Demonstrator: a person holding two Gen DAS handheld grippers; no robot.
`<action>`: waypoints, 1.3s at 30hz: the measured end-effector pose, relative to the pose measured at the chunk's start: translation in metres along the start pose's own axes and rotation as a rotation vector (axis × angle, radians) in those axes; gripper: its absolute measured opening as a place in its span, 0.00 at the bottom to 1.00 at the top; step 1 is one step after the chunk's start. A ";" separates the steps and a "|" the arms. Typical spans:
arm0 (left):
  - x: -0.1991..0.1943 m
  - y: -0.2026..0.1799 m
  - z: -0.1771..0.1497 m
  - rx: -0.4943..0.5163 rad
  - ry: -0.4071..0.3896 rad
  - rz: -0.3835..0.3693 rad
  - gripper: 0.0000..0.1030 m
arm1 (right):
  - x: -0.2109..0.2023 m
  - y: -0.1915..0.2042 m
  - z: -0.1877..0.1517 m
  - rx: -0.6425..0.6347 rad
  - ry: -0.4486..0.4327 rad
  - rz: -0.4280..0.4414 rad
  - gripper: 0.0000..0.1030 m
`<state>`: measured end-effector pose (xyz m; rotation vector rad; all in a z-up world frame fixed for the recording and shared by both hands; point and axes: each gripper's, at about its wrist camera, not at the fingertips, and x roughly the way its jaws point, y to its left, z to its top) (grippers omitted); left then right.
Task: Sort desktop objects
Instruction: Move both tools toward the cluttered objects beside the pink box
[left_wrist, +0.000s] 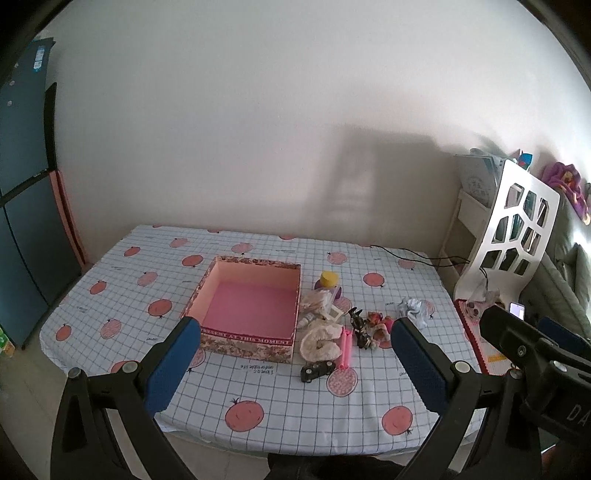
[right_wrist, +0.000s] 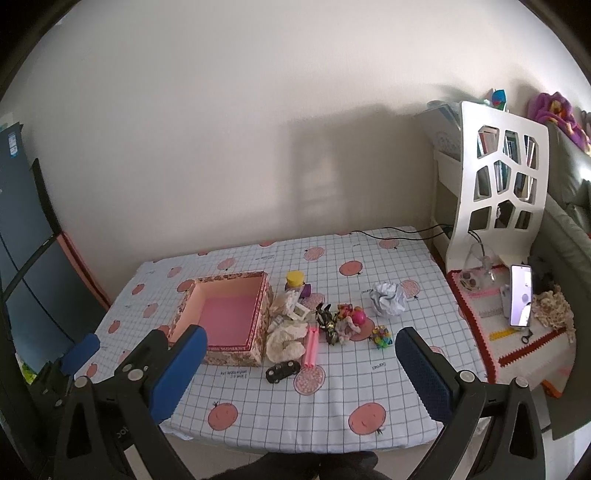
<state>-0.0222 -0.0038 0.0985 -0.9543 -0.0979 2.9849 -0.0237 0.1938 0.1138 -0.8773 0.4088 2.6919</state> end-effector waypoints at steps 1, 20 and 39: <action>0.006 -0.001 0.003 -0.003 0.005 -0.002 0.99 | 0.005 -0.001 0.003 0.004 0.004 -0.003 1.00; 0.162 -0.036 0.039 0.002 0.208 -0.039 0.99 | 0.149 -0.055 0.047 0.125 0.141 -0.054 1.00; 0.309 -0.085 0.047 -0.055 0.333 -0.012 0.99 | 0.272 -0.132 0.062 0.334 0.168 -0.197 1.00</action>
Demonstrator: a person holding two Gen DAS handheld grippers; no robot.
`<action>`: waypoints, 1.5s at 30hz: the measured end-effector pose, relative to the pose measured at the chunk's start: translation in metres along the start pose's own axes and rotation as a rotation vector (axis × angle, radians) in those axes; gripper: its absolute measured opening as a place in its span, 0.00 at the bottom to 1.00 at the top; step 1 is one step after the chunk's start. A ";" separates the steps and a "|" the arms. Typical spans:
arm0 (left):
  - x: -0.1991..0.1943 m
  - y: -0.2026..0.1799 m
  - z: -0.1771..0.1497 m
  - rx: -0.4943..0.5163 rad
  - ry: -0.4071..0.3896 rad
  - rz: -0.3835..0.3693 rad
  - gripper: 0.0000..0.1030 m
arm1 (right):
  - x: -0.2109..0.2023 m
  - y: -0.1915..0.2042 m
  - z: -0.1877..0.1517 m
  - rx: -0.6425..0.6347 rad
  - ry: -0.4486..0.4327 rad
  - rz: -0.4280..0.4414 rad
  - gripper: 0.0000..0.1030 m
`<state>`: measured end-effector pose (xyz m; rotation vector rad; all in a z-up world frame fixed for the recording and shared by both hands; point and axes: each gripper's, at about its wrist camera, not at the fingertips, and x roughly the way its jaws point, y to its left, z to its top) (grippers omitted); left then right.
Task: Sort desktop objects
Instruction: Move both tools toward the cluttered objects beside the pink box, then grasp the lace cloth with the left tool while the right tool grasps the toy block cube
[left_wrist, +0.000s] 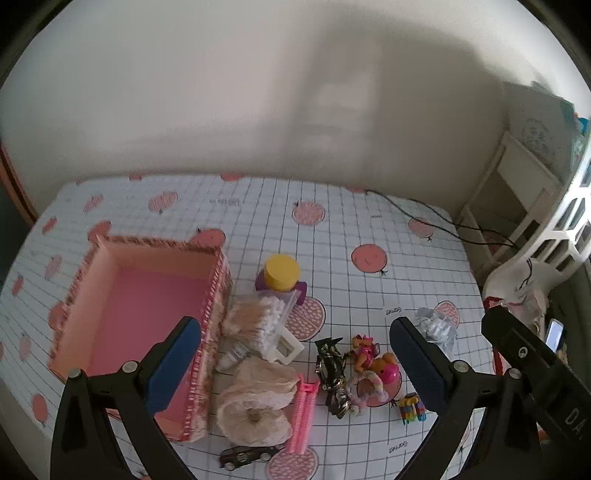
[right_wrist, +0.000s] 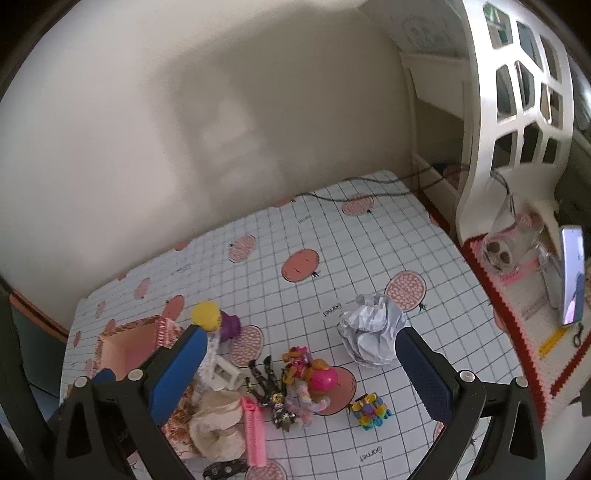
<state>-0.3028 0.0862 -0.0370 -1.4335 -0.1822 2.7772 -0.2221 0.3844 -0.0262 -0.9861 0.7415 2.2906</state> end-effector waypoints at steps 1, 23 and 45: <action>0.007 0.000 -0.002 -0.008 0.011 -0.007 0.99 | 0.007 -0.004 -0.003 0.007 0.005 -0.002 1.00; 0.088 -0.005 -0.057 0.110 0.207 0.095 0.98 | 0.106 -0.074 -0.067 0.123 0.330 -0.236 1.00; 0.111 0.011 -0.075 0.096 0.310 0.198 0.67 | 0.118 -0.083 -0.085 0.179 0.391 -0.247 0.66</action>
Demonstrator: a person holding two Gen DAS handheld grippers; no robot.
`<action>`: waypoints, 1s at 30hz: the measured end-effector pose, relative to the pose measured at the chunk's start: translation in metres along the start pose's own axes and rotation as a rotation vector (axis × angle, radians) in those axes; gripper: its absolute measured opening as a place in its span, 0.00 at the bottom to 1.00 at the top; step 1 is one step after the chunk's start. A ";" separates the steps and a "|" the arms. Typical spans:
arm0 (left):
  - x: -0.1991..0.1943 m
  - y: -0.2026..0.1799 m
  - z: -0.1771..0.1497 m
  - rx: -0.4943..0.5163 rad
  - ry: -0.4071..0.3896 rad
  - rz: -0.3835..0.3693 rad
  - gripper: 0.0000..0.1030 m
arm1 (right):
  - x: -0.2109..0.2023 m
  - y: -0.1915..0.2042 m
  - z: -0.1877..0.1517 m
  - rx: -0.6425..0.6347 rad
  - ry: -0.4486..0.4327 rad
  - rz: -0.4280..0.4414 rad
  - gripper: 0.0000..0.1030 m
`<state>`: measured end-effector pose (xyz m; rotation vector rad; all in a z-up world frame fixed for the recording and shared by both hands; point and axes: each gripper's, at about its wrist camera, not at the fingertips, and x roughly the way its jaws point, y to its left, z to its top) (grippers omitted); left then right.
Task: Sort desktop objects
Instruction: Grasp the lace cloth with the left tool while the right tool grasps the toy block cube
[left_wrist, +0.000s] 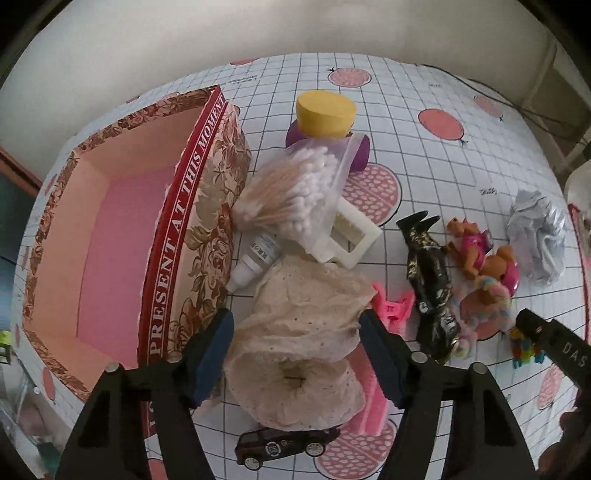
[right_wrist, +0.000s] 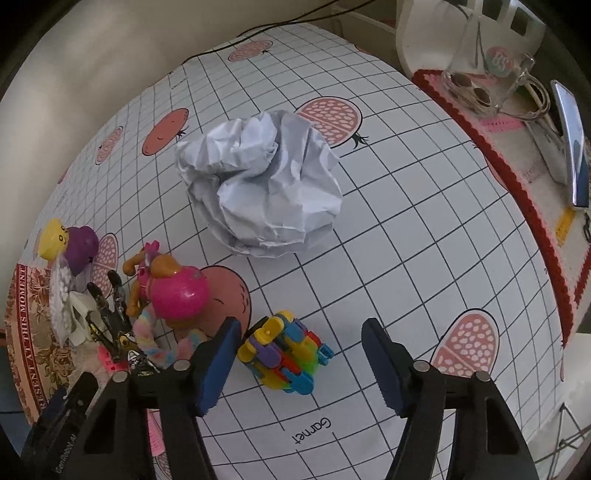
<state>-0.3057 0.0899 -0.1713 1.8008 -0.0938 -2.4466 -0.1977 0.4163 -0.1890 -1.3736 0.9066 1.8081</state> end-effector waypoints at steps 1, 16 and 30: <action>0.001 0.002 0.000 0.002 0.000 -0.004 0.64 | 0.000 0.000 0.000 0.002 0.002 0.002 0.65; 0.034 -0.005 0.004 -0.012 0.084 -0.047 0.54 | 0.005 -0.004 -0.001 0.049 0.012 0.061 0.51; 0.045 0.001 0.007 -0.020 0.077 -0.048 0.54 | -0.021 0.003 0.009 0.074 -0.084 0.117 0.51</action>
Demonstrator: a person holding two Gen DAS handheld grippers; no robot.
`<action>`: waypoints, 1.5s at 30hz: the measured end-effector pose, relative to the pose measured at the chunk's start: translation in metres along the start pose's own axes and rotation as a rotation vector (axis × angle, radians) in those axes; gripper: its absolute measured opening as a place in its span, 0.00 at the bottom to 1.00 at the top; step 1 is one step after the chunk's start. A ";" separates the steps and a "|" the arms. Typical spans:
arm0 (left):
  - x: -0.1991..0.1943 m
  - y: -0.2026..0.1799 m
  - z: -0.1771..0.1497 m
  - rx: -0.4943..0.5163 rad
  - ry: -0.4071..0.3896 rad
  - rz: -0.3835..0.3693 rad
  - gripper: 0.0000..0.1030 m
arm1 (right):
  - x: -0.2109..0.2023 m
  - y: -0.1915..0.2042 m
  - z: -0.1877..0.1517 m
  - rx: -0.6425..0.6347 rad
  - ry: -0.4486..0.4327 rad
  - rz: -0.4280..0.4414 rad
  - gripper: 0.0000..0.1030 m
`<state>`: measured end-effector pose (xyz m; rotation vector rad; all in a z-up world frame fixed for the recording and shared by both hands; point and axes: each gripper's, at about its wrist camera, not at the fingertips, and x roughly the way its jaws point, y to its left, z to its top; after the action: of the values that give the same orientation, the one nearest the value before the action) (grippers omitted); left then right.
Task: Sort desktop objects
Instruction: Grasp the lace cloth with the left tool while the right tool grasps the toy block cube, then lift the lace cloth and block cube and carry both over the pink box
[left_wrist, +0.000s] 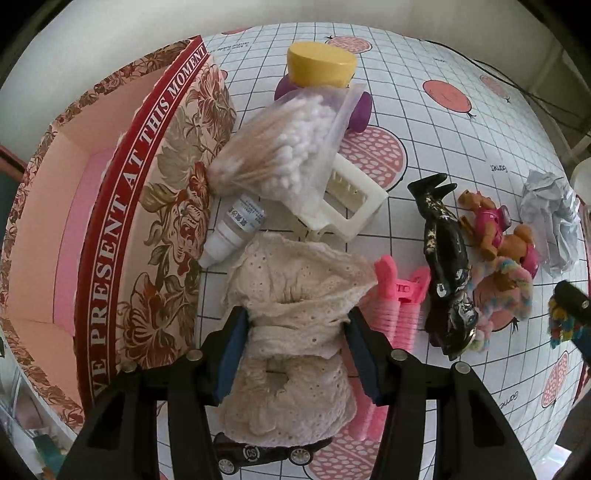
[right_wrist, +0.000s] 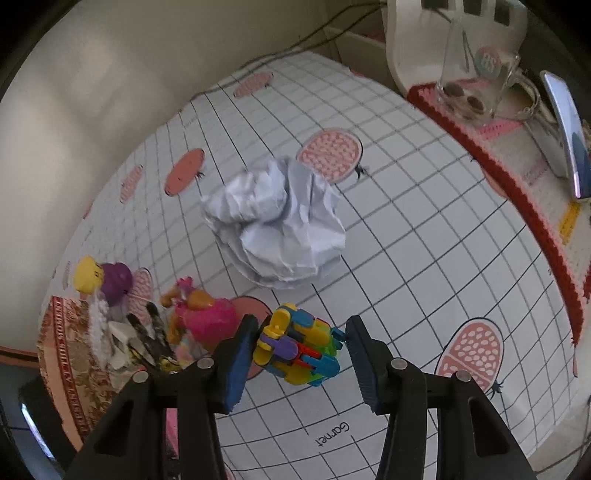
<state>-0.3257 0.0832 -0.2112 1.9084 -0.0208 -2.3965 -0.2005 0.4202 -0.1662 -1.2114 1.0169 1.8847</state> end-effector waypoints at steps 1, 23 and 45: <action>0.000 -0.001 0.000 -0.003 -0.003 -0.001 0.54 | -0.003 0.001 0.000 0.003 -0.007 0.009 0.51; -0.031 0.046 -0.022 -0.081 -0.045 -0.082 0.22 | -0.030 0.024 -0.007 -0.046 -0.067 0.095 0.51; -0.130 0.067 -0.009 -0.153 -0.497 -0.302 0.21 | -0.097 0.045 -0.010 -0.075 -0.406 0.292 0.51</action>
<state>-0.2846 0.0261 -0.0831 1.2879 0.4351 -2.9065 -0.2010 0.3780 -0.0668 -0.6987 0.9394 2.2915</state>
